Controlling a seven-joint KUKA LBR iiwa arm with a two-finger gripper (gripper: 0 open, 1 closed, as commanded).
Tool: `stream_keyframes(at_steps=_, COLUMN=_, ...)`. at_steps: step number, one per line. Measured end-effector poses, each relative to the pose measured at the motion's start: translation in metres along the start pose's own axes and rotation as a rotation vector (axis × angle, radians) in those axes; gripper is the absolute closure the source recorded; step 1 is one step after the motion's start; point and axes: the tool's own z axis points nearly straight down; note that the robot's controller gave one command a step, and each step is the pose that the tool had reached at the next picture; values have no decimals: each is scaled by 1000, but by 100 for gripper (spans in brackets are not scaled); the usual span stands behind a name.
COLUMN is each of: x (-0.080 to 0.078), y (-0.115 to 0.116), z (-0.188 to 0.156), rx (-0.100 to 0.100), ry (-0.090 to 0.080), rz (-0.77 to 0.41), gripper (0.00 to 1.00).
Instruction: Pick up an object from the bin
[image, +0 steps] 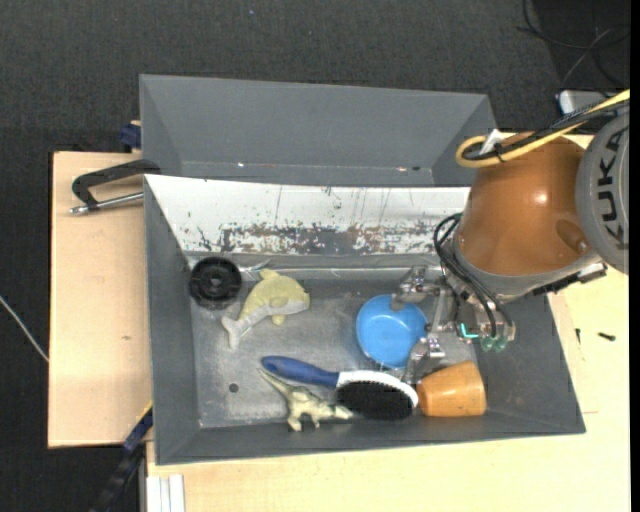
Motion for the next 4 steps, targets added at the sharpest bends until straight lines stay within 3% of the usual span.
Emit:
stream_keyframes(at_steps=1, x=-4, y=29, z=126, rx=-1, ry=-4, rz=-58, gripper=0)
stream_keyframes(at_steps=2, x=-6, y=29, z=121, rx=-1, ry=-10, rz=-57, gripper=100)
stream_keyframes(at_steps=3, x=-1, y=59, z=14, rx=1, ry=-18, rz=-300, gripper=100)
stream_keyframes(at_steps=4, x=-21, y=46, z=-10, rx=0, ry=-14, rz=-113, gripper=100)
